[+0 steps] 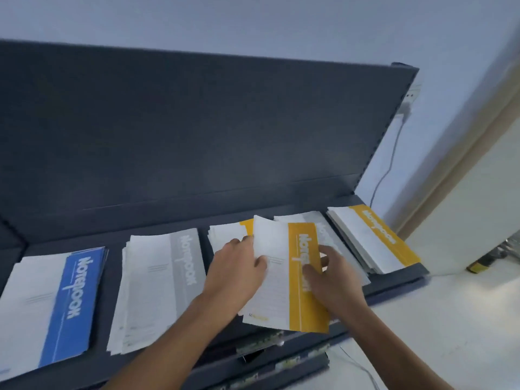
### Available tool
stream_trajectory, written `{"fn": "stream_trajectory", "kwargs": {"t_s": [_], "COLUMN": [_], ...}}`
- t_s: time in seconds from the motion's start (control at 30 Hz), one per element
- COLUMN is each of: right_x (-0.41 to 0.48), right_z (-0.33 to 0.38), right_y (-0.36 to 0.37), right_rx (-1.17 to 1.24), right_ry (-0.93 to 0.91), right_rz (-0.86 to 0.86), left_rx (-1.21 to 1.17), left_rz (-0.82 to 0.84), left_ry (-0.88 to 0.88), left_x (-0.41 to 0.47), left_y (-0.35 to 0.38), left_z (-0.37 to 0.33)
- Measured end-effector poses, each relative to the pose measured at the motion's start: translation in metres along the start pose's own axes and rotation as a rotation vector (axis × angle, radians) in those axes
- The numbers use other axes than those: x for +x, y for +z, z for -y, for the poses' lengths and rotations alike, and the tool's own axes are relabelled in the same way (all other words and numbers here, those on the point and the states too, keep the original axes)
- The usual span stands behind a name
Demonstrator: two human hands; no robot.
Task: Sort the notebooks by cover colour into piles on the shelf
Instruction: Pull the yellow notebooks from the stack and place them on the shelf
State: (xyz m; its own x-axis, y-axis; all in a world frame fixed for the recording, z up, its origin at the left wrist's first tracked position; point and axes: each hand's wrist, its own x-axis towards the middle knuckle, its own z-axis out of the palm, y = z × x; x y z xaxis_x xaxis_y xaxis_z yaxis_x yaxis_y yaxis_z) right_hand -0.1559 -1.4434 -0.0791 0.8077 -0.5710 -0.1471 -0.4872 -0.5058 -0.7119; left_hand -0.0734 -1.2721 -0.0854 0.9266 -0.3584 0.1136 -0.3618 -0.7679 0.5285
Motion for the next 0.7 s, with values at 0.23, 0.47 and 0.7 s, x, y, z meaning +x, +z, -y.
{"fn": "stream_trajectory", "kwargs": {"t_s": [0.23,0.47,0.7], "right_x": [0.043,0.070,0.079], "right_z": [0.023,0.028,0.022], "right_y": [0.032,0.048,0.057], "right_rx": [-0.109,-0.252,-0.407], "right_ry": [-0.172,-0.299,-0.403], "right_rz": [0.143,0.168,0.194], "left_rx": [0.056,0.078,0.254], "left_rz": [-0.079,-0.130,-0.149], "left_ry": [-0.184,-0.298,-0.345], "left_x": [0.000,0.008,0.008], "left_y": [0.001,0.012,0.022], "left_z": [0.025,0.024,0.016]}}
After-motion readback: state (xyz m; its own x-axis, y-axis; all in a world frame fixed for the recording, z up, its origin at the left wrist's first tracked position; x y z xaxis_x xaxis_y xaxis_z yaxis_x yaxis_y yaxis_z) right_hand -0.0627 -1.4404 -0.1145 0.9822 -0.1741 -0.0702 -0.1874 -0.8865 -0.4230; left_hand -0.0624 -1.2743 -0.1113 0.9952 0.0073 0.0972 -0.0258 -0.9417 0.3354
